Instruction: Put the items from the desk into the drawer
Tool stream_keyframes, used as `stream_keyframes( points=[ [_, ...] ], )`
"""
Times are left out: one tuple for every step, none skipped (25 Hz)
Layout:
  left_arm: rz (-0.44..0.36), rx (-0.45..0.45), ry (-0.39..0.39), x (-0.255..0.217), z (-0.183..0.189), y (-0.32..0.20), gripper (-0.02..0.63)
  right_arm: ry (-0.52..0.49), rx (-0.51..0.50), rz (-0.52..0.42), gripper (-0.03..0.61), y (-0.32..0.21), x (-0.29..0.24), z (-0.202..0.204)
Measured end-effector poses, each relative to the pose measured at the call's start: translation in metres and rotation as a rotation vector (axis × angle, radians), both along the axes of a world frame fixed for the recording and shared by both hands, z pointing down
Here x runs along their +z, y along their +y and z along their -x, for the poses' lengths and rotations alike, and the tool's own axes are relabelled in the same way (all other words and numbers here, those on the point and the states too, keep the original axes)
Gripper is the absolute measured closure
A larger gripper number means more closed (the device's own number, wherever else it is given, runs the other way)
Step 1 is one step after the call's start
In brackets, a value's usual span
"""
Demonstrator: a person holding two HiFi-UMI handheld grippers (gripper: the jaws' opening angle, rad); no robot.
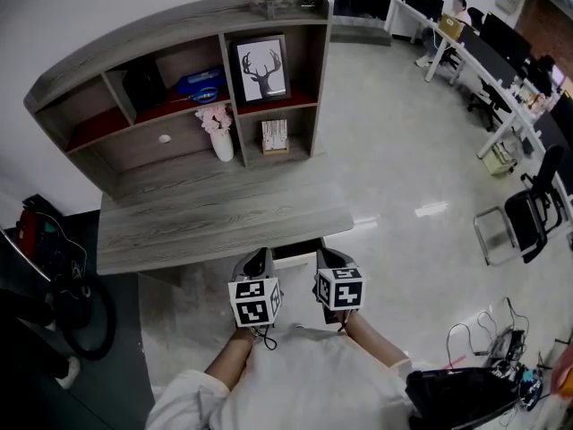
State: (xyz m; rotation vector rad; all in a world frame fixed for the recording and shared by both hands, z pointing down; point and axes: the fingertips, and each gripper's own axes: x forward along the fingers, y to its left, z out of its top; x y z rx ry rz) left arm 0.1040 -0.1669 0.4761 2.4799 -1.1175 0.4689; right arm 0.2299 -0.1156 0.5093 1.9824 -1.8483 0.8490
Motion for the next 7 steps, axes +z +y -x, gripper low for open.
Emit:
stream_keyframes(
  points=[
    [0.000, 0.002, 0.000, 0.0004, 0.0005, -0.0003, 0.606, 0.001, 0.002, 0.000, 0.580, -0.0001, 0.0003, 0.0006],
    [0.001, 0.004, 0.000, 0.0009, 0.0013, -0.0005, 0.606, 0.001, 0.003, 0.000, 0.580, -0.0001, 0.0006, 0.0015],
    [0.002, 0.005, -0.001, 0.0015, 0.0023, -0.0003, 0.606, 0.000, 0.004, 0.001, 0.580, 0.0003, 0.0011, 0.0028],
    [0.003, 0.007, -0.003, 0.0021, 0.0035, 0.0002, 0.606, -0.001, 0.005, 0.002, 0.580, 0.0012, 0.0018, 0.0044],
    [0.003, 0.009, -0.004, 0.0025, 0.0046, 0.0007, 0.606, -0.003, 0.006, 0.003, 0.580, 0.0023, 0.0025, 0.0059],
    [0.004, 0.010, -0.006, 0.0027, 0.0055, 0.0011, 0.606, -0.005, 0.007, 0.005, 0.580, 0.0033, 0.0031, 0.0073],
    [0.005, 0.012, -0.008, 0.0028, 0.0063, 0.0016, 0.606, -0.007, 0.008, 0.006, 0.580, 0.0044, 0.0037, 0.0085]
  ],
)
